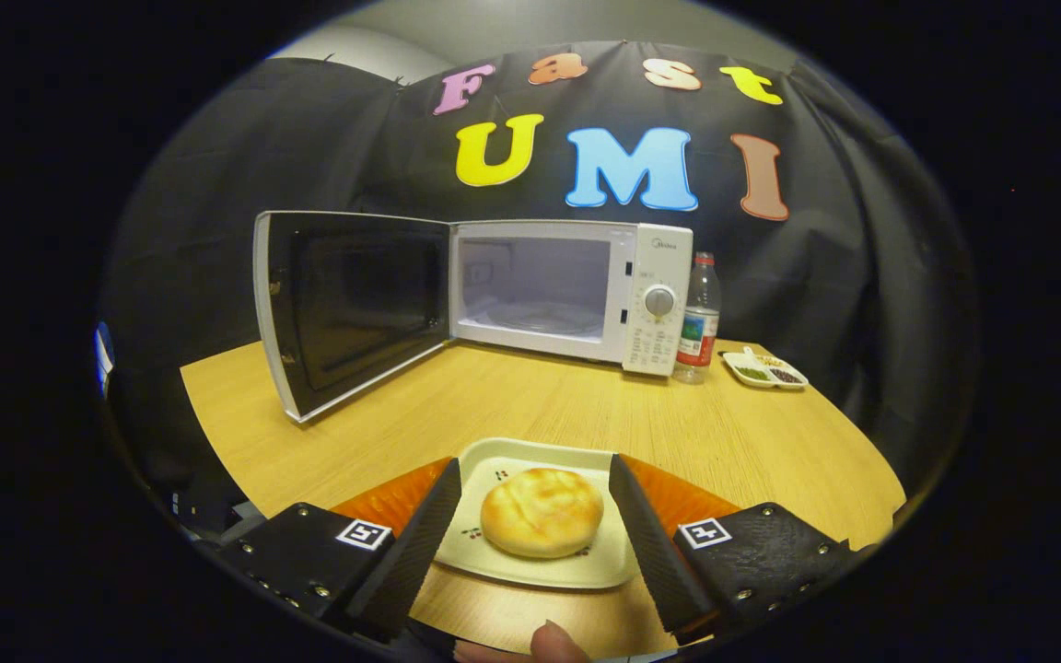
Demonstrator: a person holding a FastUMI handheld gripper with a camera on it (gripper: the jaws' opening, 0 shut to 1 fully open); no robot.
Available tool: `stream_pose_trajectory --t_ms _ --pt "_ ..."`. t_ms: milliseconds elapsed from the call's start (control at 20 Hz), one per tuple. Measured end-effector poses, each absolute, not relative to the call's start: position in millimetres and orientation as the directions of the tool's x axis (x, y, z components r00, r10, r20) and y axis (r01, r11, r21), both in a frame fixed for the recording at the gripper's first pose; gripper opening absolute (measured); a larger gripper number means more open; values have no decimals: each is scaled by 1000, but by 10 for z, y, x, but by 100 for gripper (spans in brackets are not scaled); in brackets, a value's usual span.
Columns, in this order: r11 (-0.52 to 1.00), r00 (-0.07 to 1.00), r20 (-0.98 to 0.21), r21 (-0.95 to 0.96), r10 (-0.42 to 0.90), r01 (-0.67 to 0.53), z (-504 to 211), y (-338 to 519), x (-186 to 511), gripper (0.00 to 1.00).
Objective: Open the microwave, put the food inside, and close the microwave door.
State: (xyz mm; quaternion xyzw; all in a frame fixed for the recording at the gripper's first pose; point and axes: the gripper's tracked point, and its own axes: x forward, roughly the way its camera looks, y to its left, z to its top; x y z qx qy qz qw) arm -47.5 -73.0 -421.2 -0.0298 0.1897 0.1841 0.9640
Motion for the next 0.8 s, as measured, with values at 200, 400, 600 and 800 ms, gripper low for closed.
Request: stream_pose_trajectory --t_ms 200,400,600,800 --pt "934 843 -421 31 335 -355 -4455 -714 -443 98" --pt "935 824 -463 31 327 -354 -4641 -671 -444 98" --pt "928 803 -475 92 360 -361 -4613 -672 -451 88" --pt "882 778 -415 222 471 -415 -4239 -437 -530 70"
